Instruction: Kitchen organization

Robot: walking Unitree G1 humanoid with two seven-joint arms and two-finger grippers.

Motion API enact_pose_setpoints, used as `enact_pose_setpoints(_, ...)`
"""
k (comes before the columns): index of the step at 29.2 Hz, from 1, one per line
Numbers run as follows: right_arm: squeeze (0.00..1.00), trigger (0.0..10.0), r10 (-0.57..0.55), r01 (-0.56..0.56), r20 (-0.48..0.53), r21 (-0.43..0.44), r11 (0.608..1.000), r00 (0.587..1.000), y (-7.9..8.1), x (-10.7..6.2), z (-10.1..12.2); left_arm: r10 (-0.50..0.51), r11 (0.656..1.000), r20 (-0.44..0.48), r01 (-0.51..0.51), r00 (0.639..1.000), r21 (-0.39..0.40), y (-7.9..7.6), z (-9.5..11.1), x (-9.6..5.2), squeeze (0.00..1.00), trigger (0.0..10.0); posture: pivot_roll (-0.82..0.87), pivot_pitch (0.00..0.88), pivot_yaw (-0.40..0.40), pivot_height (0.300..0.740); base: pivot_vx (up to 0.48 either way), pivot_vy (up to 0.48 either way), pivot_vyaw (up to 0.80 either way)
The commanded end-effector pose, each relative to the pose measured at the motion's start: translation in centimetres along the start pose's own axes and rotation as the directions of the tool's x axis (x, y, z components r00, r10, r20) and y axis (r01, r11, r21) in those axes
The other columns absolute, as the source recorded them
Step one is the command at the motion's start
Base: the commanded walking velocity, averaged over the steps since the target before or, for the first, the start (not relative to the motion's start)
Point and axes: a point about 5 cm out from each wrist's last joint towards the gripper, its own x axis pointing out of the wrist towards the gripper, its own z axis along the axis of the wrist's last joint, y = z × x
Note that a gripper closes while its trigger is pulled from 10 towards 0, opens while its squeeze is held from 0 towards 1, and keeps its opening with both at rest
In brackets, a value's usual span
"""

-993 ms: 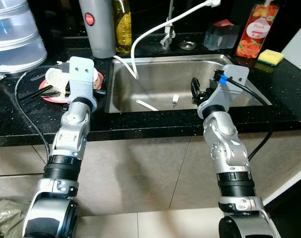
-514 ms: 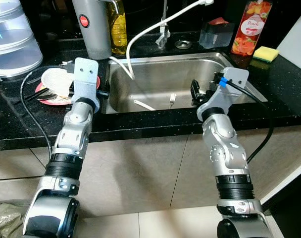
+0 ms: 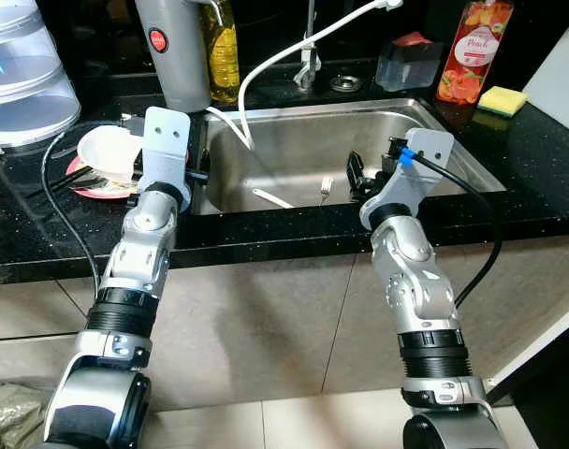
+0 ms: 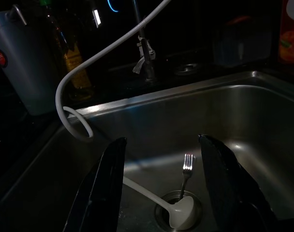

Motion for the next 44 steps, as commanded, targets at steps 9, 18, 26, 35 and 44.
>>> enact_pose_setpoints(9,0.00,10.0,-0.006,0.006,-0.003,0.006,1.000,1.000,0.2,-0.3,-0.2,-0.011,1.000,0.027,0.010,1.000,0.027,0.3,0.4,0.1,0.00,10.0,0.03,0.000,0.062,0.740,0.000,0.000,0.00)
enact_pose_setpoints(18,0.00,10.0,-0.001,0.002,-0.035,0.012,1.000,0.999,0.5,-0.9,-1.1,-0.003,0.999,0.024,0.003,1.000,0.035,0.6,0.3,0.1,0.00,10.0,0.03,0.000,0.061,0.740,0.000,0.000,0.00)
enact_pose_setpoints(26,0.00,10.0,0.020,-0.020,-0.032,0.006,1.000,0.999,0.8,-0.6,-1.0,-0.005,0.999,0.031,0.004,1.000,0.036,0.6,0.4,0.0,0.00,10.0,0.04,0.000,0.054,0.740,0.000,0.000,0.00)
enact_pose_setpoints(35,0.00,10.0,0.045,-0.045,-0.041,0.004,0.999,0.998,1.3,-0.5,-1.2,0.006,0.999,0.035,-0.007,0.999,0.034,0.7,0.4,-0.2,0.00,10.0,0.04,0.000,0.039,0.740,0.000,0.000,0.00)
enact_pose_setpoints(44,0.00,10.0,0.041,-0.041,-0.041,0.002,0.999,0.998,1.1,-0.4,-1.1,-0.016,0.997,0.023,0.014,1.000,0.076,0.8,0.3,-0.3,0.00,10.0,0.03,0.000,0.032,0.740,0.000,0.000,0.00)
